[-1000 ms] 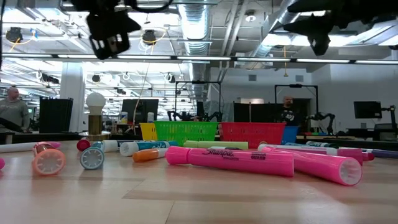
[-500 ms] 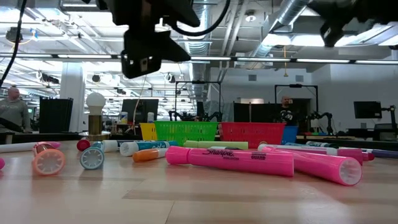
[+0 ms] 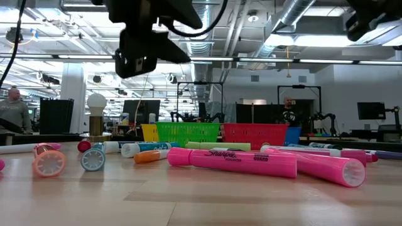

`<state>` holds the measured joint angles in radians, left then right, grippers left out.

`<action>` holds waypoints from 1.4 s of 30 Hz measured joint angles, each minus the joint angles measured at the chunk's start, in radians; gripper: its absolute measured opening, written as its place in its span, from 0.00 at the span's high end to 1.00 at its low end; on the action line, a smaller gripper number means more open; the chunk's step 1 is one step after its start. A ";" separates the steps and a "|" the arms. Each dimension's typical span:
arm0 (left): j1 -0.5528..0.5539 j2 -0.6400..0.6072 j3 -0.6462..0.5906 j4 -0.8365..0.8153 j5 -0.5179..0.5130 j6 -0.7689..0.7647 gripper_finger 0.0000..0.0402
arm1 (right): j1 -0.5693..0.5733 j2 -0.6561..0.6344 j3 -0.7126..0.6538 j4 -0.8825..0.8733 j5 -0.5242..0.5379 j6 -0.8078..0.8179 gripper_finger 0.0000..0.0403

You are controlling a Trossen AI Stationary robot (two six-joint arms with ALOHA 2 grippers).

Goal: Pick & Place Markers
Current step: Put the orange highlighter into the blue bin

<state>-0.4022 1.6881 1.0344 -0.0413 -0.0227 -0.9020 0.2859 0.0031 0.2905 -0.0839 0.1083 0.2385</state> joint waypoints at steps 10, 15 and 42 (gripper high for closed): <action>0.052 0.063 -0.002 -0.116 -0.020 -0.178 0.56 | 0.000 0.016 -0.001 -0.088 0.022 0.023 0.59; 0.075 0.063 -0.001 -0.101 -0.045 -0.232 0.56 | 0.000 0.016 -0.002 -0.106 0.023 0.015 0.59; 0.047 0.113 -0.001 -0.171 -0.167 -0.397 0.56 | 0.000 0.016 -0.002 -0.171 0.024 -0.002 0.59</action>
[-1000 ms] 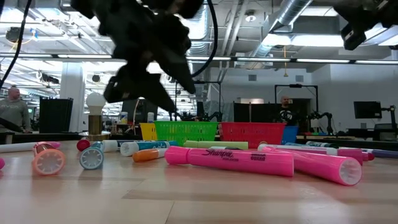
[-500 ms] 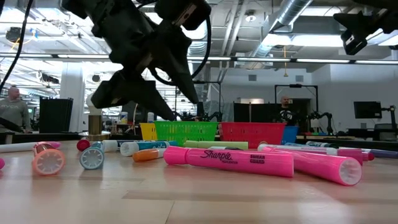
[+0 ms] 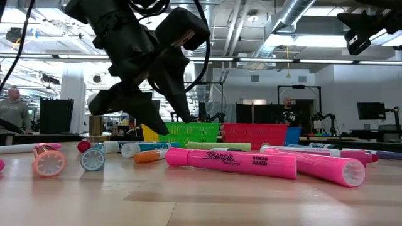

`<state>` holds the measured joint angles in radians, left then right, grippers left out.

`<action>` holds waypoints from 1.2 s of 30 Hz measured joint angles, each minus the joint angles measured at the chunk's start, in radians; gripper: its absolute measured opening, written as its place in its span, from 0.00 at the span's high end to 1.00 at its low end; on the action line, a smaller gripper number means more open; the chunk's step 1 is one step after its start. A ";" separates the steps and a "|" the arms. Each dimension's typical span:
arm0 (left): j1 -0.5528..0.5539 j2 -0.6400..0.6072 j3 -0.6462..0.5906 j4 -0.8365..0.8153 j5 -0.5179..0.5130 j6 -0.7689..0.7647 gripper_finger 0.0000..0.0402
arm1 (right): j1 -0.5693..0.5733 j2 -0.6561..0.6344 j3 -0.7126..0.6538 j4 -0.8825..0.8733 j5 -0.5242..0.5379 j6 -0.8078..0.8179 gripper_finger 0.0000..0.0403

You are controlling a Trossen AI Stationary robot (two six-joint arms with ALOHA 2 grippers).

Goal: Pick & Place Markers
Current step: Put the orange highlighter into the blue bin

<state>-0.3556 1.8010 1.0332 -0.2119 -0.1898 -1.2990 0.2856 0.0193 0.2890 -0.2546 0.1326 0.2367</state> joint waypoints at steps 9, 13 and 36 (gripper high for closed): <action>0.004 0.046 0.000 -0.001 0.008 0.002 0.56 | 0.000 0.000 0.000 -0.004 0.000 -0.002 0.59; 0.011 0.067 -0.001 -0.010 0.011 0.000 0.56 | 0.000 0.000 0.000 -0.007 0.000 -0.001 0.59; 0.023 0.081 0.000 0.003 -0.003 0.037 0.56 | 0.000 0.000 0.001 -0.007 0.000 -0.001 0.59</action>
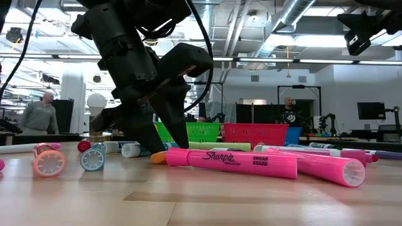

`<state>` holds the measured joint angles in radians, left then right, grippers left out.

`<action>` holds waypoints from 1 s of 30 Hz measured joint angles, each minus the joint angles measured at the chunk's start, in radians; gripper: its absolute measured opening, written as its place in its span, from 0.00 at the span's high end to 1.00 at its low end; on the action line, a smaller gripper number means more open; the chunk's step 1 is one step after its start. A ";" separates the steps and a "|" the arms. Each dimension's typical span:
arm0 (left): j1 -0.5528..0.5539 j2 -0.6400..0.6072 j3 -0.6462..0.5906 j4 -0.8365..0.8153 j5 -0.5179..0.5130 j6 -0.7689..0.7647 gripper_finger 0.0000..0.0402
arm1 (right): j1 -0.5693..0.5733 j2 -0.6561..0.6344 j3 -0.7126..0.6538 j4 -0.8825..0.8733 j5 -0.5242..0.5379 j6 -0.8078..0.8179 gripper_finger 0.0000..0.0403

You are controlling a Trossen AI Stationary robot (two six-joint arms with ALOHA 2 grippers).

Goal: Pick & Place Markers
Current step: Put the orange highlighter into the blue bin

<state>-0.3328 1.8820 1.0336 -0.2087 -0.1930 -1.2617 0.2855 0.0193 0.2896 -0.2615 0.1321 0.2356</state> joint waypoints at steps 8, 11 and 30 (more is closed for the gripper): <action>0.000 0.001 0.000 0.000 -0.028 0.000 0.56 | 0.000 0.000 0.000 0.000 0.000 0.000 0.59; 0.000 0.001 0.000 0.000 -0.031 0.000 0.56 | 0.000 0.000 0.000 0.000 0.000 0.000 0.59; 0.000 -0.003 -0.041 0.014 -0.024 0.000 0.77 | 0.000 0.000 0.000 0.000 0.000 0.000 0.58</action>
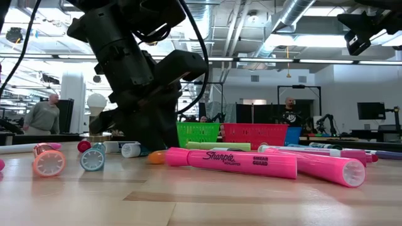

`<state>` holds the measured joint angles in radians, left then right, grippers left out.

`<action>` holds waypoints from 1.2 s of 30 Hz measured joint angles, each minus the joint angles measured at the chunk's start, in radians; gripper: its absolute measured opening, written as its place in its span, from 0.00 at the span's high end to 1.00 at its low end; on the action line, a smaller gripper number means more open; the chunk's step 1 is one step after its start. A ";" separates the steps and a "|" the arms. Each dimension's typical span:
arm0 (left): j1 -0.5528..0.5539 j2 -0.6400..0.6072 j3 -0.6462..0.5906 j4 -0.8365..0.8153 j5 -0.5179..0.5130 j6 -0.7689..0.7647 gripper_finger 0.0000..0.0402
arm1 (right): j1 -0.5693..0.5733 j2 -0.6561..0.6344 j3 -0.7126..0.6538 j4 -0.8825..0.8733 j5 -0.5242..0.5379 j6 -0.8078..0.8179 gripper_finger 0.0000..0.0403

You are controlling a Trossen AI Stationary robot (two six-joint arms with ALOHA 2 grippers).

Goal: Pick & Place Markers
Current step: Put the orange highlighter into the blue bin

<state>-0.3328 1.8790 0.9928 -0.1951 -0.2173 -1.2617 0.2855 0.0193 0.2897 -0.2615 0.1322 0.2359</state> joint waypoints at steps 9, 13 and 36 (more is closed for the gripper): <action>0.006 0.002 -0.001 0.006 -0.006 -0.059 0.88 | 0.000 0.000 0.000 0.000 0.000 0.000 0.59; 0.012 0.003 -0.001 0.023 -0.002 -0.060 0.91 | 0.000 0.000 0.000 0.000 0.000 0.000 0.58; 0.053 -0.298 -0.004 0.073 -0.055 0.011 0.88 | 0.000 0.000 0.000 0.099 -0.001 0.183 0.59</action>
<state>-0.2794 1.5808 0.9890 -0.1217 -0.2725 -1.2508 0.2856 0.0196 0.2901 -0.1627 0.1310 0.4191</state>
